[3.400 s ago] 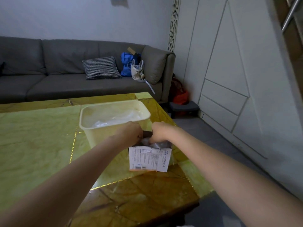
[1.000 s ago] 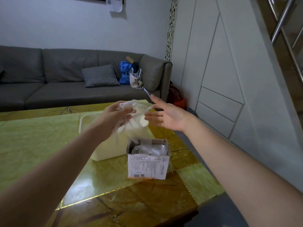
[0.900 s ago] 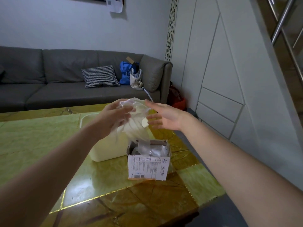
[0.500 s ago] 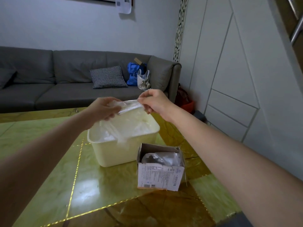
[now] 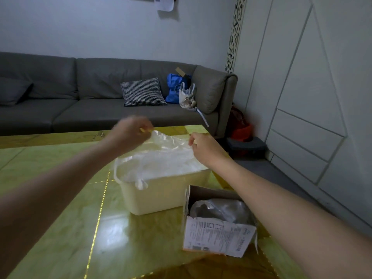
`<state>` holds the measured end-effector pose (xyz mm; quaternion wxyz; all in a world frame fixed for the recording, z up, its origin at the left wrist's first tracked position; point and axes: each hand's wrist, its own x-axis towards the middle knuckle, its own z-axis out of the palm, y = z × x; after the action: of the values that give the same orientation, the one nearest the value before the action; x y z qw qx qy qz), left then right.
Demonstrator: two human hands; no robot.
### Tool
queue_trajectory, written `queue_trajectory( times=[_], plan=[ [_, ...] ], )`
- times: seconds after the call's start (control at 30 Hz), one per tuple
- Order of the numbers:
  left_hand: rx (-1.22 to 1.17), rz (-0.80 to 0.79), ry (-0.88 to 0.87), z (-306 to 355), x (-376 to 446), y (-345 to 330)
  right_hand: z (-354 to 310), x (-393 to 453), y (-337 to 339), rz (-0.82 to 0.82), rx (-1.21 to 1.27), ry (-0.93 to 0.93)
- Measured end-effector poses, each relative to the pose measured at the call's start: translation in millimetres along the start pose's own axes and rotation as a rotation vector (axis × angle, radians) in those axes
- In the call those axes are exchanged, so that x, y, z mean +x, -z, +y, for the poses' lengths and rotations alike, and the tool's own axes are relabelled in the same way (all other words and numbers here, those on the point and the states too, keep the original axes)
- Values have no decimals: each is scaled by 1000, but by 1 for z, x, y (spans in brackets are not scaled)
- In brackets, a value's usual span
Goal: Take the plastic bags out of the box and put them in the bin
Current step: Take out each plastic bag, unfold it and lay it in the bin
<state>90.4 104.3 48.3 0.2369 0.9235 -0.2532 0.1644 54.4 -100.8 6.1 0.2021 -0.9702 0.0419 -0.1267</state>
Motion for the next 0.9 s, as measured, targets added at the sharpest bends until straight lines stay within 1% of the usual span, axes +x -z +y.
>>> queue_trajectory(
  times=[0.03, 0.07, 0.1, 0.13, 0.2, 0.27, 0.3, 0.37, 0.4, 0.43, 0.5, 0.53, 0.57, 0.63, 0.77, 0.83, 0.9],
  plan=[
    [12, -170, -67, 6, -1, -10, 1, 0, -2, -22, -66, 20],
    [77, -359, -74, 10, -4, -20, 2, 0, -3, -42, -128, 43],
    [180, -521, -44, 10, -4, -32, 3, 1, -3, -63, -186, 66],
    [275, -629, 1, 9, -6, -40, 3, 2, -4, -88, -237, 85],
    [335, -714, 75, 5, -6, -54, 1, 6, -1, -143, -347, 104],
    [341, -744, 91, 4, -4, -63, -8, 8, 5, -161, -445, 123],
    [348, -753, 85, 5, -3, -65, -14, 8, 9, -122, -478, 153],
    [368, -759, 75, 4, -1, -67, -26, 7, 12, -24, -458, 270],
    [382, -755, 73, 2, 0, -70, -30, 6, 11, -61, -404, 314],
    [393, -752, 73, 0, 1, -70, -33, 6, 9, -173, -354, 323],
    [389, -763, 92, -2, 3, -73, -32, 6, 1, -489, -368, 238],
    [383, -773, 108, -3, 2, -74, -30, 6, -3, -593, -415, 177],
    [374, -783, 118, -4, 1, -75, -27, 6, -6, -648, -455, 124],
    [347, -791, 121, -8, -2, -76, -22, 9, -10, -677, -484, 57],
    [255, -779, 199, -15, -1, -73, -18, 14, -15, -703, -519, 5],
    [241, -763, 164, -11, 0, -62, -20, 13, -12, -685, -531, 15],
    [193, -686, 111, -5, 0, -44, -23, 10, -1, -626, -476, 33]
  ],
)
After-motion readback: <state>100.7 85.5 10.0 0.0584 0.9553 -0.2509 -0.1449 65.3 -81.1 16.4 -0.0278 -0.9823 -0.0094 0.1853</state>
